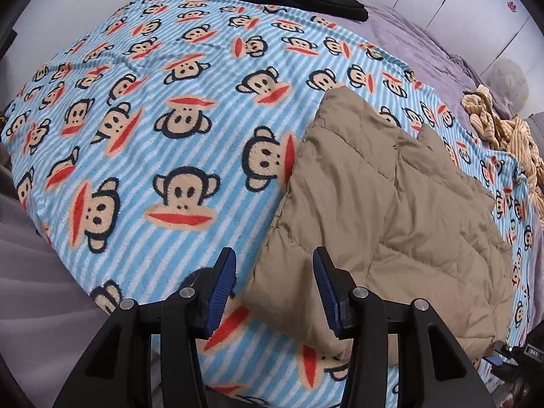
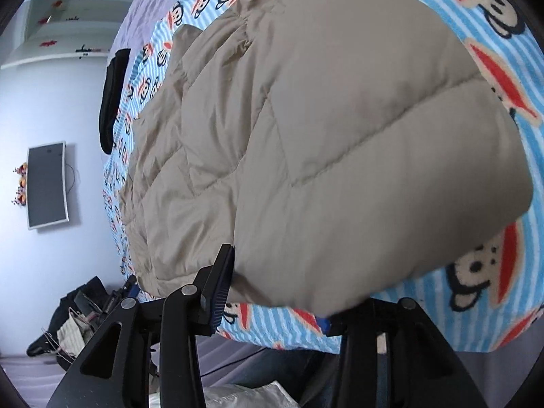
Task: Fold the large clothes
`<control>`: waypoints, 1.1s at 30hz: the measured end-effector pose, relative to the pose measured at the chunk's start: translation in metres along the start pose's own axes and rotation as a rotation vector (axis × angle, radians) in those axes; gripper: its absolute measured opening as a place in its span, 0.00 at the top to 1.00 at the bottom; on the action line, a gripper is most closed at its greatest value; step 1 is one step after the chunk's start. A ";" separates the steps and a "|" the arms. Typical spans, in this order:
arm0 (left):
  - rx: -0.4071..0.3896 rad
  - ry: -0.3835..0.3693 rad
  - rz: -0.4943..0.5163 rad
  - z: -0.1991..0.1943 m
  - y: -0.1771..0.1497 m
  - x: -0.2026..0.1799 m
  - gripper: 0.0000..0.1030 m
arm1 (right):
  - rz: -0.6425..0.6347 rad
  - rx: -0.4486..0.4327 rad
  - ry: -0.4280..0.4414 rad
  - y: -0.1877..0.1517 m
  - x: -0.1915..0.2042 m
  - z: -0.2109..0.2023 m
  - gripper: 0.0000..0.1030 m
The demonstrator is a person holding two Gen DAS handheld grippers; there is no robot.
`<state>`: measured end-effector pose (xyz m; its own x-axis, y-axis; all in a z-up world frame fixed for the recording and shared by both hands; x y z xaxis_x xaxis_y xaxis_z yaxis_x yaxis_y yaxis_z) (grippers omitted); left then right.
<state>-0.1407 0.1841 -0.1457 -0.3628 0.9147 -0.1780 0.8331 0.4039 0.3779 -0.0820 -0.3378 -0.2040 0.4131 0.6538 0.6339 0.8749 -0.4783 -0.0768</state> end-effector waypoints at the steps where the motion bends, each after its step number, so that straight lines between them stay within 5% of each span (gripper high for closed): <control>1: 0.010 0.025 0.021 0.008 0.002 -0.006 0.53 | -0.008 0.010 -0.002 -0.002 0.002 -0.002 0.55; 3: 0.066 0.089 0.072 0.025 -0.007 -0.008 0.52 | -0.032 0.037 -0.012 -0.006 0.007 -0.005 0.55; 7: 0.151 0.099 0.093 0.046 -0.022 -0.013 0.52 | -0.078 0.081 0.002 -0.039 0.021 -0.002 0.55; 9: 0.176 0.114 0.100 0.049 -0.024 -0.012 0.42 | -0.109 0.073 -0.015 -0.042 0.031 0.002 0.55; 16: 0.184 0.144 0.120 0.032 -0.022 -0.013 0.39 | -0.203 -0.022 -0.199 -0.048 0.043 -0.002 0.55; 20: 0.181 0.133 0.131 0.016 -0.024 -0.023 0.39 | -0.133 -0.024 -0.290 -0.039 0.029 0.001 0.55; 33: 0.146 0.112 0.154 -0.022 -0.039 -0.061 0.39 | -0.186 0.004 -0.216 -0.040 0.038 -0.021 0.41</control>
Point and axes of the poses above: each gripper's, at about its wrist camera, not at the fingertips, and z roughly the way its jaws point, x to its left, y to its top, the point moved 4 cm from there along z, roughly the way its jaws point, and after that the axes turned 5 degrees about -x, right-handed, at the moved point
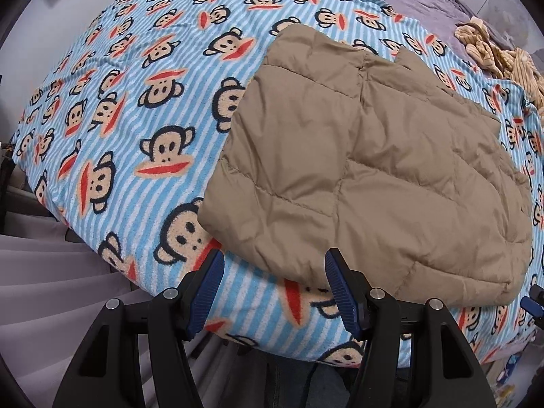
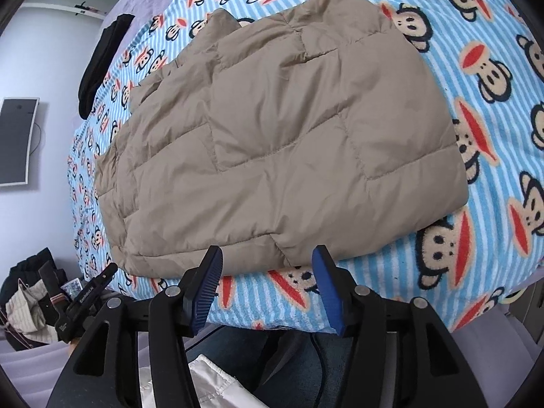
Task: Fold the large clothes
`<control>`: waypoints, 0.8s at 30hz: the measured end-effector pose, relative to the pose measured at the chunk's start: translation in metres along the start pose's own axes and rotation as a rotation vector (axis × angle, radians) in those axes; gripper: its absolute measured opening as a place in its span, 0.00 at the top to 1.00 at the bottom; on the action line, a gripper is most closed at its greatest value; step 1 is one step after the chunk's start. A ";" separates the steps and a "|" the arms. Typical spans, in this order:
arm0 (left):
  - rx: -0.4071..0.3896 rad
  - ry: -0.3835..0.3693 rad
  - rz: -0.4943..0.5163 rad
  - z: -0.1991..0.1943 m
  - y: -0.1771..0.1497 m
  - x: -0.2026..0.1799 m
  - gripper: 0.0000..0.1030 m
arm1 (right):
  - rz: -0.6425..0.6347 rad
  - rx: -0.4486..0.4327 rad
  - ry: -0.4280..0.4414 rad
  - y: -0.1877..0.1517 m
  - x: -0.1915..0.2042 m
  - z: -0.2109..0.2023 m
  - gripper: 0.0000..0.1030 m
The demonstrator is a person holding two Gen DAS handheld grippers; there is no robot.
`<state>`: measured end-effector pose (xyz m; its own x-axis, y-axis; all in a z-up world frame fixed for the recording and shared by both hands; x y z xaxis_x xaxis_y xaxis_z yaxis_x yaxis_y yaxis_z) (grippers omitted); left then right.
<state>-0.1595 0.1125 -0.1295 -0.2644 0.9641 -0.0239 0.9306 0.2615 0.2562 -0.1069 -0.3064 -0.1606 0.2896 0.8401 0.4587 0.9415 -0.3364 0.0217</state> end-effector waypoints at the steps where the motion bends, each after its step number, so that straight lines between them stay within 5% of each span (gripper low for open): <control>1: -0.001 0.002 0.001 -0.002 -0.003 -0.002 0.39 | -0.004 0.000 0.002 -0.001 -0.001 -0.001 0.40; 6: -0.003 0.024 0.015 -0.012 -0.016 -0.011 0.38 | -0.016 0.018 0.020 -0.010 -0.012 -0.004 0.39; 9: -0.034 0.042 0.020 -0.020 -0.019 -0.014 0.00 | -0.024 0.034 0.029 -0.017 -0.015 -0.003 0.39; 24: -0.063 0.010 0.103 -0.001 0.044 0.020 0.00 | -0.028 -0.017 0.047 -0.013 0.037 0.015 0.24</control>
Point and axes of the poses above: each gripper's, at about its wrist camera, not at the fingertips, and z roughly the way its jaws point, x to its left, y to its top, the point moved 4 cm from there along z, roughly the way its jaws point, and after that the axes turned 5 degrees about -x, right-handed, at the moved point
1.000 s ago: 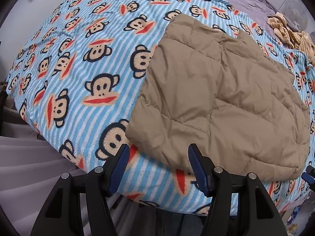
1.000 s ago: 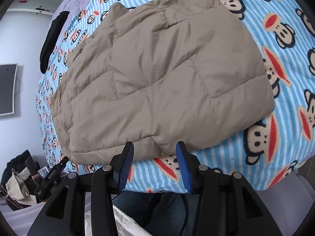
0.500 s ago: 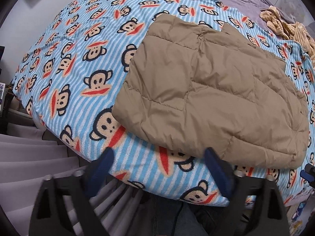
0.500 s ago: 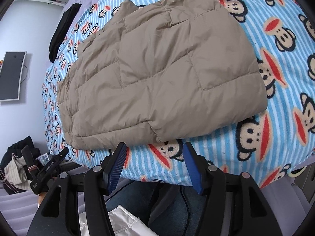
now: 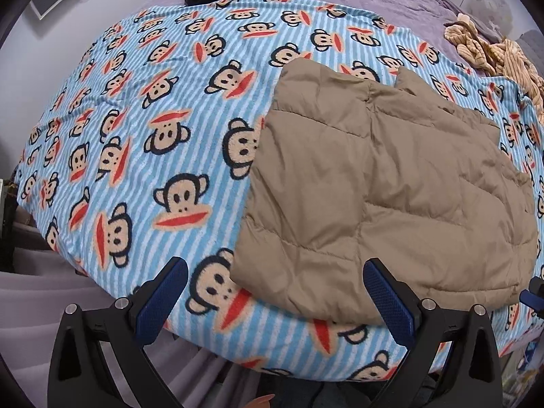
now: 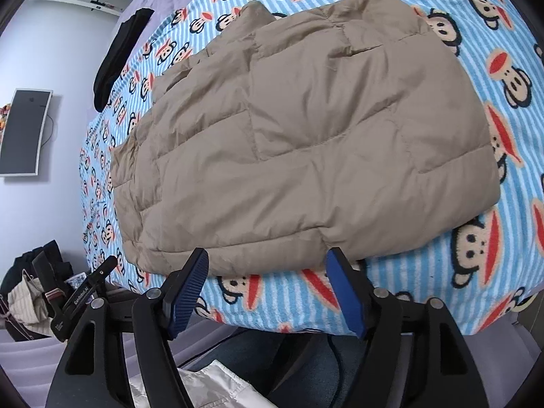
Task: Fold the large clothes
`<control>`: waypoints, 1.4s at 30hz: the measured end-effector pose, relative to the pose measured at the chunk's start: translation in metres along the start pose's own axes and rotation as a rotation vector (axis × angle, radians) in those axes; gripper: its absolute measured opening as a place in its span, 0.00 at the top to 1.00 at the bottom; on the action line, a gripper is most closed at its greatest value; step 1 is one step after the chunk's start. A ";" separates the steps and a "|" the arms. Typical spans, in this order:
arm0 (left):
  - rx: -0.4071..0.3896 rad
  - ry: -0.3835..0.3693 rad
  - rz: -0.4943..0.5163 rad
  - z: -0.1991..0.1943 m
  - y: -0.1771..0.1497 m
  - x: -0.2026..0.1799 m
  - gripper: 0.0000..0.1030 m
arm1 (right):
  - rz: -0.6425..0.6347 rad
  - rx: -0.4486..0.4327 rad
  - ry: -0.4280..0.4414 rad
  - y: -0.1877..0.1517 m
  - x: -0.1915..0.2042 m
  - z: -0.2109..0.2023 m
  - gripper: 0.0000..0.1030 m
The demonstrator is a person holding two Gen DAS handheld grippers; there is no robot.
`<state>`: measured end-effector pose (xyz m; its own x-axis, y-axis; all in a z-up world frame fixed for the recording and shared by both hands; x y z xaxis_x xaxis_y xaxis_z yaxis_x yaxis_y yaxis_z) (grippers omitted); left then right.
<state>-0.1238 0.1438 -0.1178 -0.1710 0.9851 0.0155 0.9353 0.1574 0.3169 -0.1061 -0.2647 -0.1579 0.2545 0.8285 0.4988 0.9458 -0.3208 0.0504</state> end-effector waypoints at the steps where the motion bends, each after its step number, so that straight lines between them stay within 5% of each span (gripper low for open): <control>1: 0.008 -0.003 0.009 0.005 0.004 0.004 0.00 | -0.001 0.002 0.000 -0.001 0.006 0.004 0.24; 14: 0.054 -0.080 0.107 0.059 0.044 0.022 0.00 | 0.020 -0.007 -0.040 0.004 0.071 0.055 0.24; 20: 0.071 -0.318 0.065 0.088 0.067 0.043 0.00 | -0.003 -0.039 -0.099 0.021 0.090 0.068 0.24; 22: 0.109 -0.409 0.067 0.101 0.072 0.047 0.00 | -0.028 -0.064 -0.117 0.026 0.095 0.071 0.42; 23: 0.135 -0.450 0.072 0.109 0.073 0.047 0.00 | -0.039 -0.065 -0.123 0.028 0.097 0.074 0.60; 24: 0.154 -0.479 0.076 0.116 0.073 0.045 0.00 | -0.044 -0.059 -0.129 0.030 0.098 0.079 0.63; 29: 0.283 -0.683 0.071 0.149 0.072 0.017 0.00 | -0.052 -0.047 -0.138 0.036 0.097 0.096 0.64; 33: 0.317 -0.751 0.107 0.157 0.069 -0.016 0.01 | -0.041 -0.038 -0.149 0.037 0.094 0.103 0.64; 35: 0.329 -0.773 0.142 0.153 0.066 -0.031 0.28 | -0.031 -0.036 -0.152 0.037 0.093 0.104 0.64; 37: 0.351 -0.823 0.143 0.146 0.067 -0.040 0.65 | -0.028 -0.033 -0.155 0.037 0.093 0.106 0.64; 42: 0.321 -0.840 0.134 0.111 0.076 -0.043 0.77 | -0.062 -0.038 -0.145 0.038 0.098 0.098 0.64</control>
Point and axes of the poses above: each gripper's, at about its wrist camera, not at the fingertips, and z roughly the way its jaws point, x to its left, y to its top, the point moved 4 cm from there along z, roughly the way its jaws point, and after that the axes turned 5 degrees about -x, right-handed, at the moved point
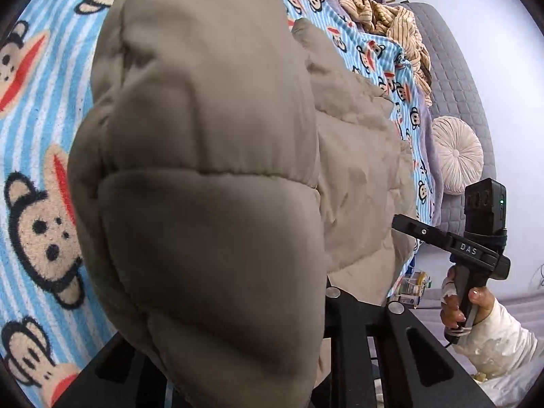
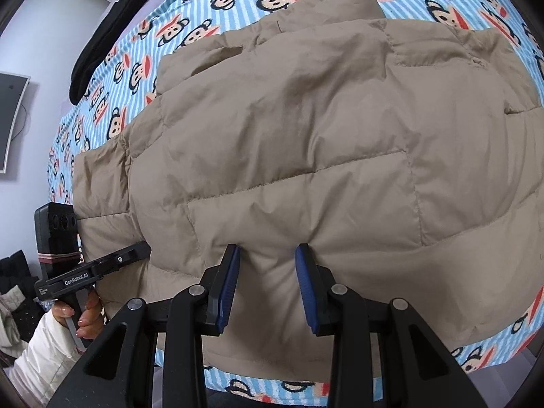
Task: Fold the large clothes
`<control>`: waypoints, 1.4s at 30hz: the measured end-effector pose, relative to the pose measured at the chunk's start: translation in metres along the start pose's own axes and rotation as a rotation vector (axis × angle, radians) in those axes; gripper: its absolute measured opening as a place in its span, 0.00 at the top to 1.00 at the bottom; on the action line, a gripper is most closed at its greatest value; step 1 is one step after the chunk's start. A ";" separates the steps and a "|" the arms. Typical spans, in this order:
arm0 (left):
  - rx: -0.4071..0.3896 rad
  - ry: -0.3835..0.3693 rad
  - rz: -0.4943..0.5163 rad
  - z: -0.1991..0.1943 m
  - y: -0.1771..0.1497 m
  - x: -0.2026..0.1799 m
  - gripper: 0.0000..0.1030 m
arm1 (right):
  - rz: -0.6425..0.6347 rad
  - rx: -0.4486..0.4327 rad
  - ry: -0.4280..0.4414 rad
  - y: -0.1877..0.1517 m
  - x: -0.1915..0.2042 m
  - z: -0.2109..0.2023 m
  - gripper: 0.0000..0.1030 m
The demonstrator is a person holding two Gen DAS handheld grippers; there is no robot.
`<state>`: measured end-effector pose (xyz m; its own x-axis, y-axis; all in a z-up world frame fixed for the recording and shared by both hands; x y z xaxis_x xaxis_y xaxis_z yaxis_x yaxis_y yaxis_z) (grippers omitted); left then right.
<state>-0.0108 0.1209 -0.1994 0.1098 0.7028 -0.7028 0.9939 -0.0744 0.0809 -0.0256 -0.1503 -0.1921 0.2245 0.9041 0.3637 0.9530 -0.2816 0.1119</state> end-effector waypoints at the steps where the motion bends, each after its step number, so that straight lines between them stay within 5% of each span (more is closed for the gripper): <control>1: -0.010 -0.005 -0.006 -0.004 0.000 -0.006 0.77 | -0.007 -0.012 -0.003 0.001 0.000 -0.003 0.64; 7: -0.087 0.033 -0.036 -0.030 -0.004 -0.063 0.77 | -0.024 -0.115 0.027 0.015 -0.017 -0.020 0.64; 12: -0.116 0.090 -0.012 -0.033 -0.002 -0.136 0.77 | -0.039 -0.103 0.090 0.037 -0.024 0.011 0.68; 22: -0.013 0.274 0.164 0.043 0.017 -0.268 0.76 | 0.002 -0.059 0.207 0.056 -0.042 0.061 0.74; 24: 0.013 0.272 0.203 0.056 0.021 -0.286 0.70 | 0.029 -0.042 0.251 0.058 -0.047 0.059 0.74; 28: 0.074 0.204 0.226 0.071 0.020 -0.297 0.38 | 0.128 -0.016 0.322 0.061 -0.078 0.033 0.74; 33: 0.205 0.111 0.249 0.133 0.025 -0.316 0.37 | 0.241 -0.122 0.302 0.046 -0.146 -0.030 0.73; 36: 0.243 0.048 0.301 0.172 0.023 -0.324 0.15 | 0.332 -0.174 0.277 0.025 -0.188 -0.058 0.62; 42: 0.215 0.156 0.454 0.233 0.015 -0.344 0.15 | 0.443 -0.214 0.223 -0.031 -0.236 -0.091 0.48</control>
<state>-0.0322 -0.2869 -0.1213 0.5444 0.6619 -0.5153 0.8265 -0.5281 0.1948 -0.1267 -0.3840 -0.1977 0.5244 0.6007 0.6035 0.7090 -0.7005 0.0811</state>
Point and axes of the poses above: each gripper's, at about its wrist camera, not at the fingertips, and z roughly the way its jaws point, x to its left, y to its top, the point moved 4 cm from there along z, roughly the way its jaws point, and after that the axes turned 5 degrees about -x, right-handed, at the moved point
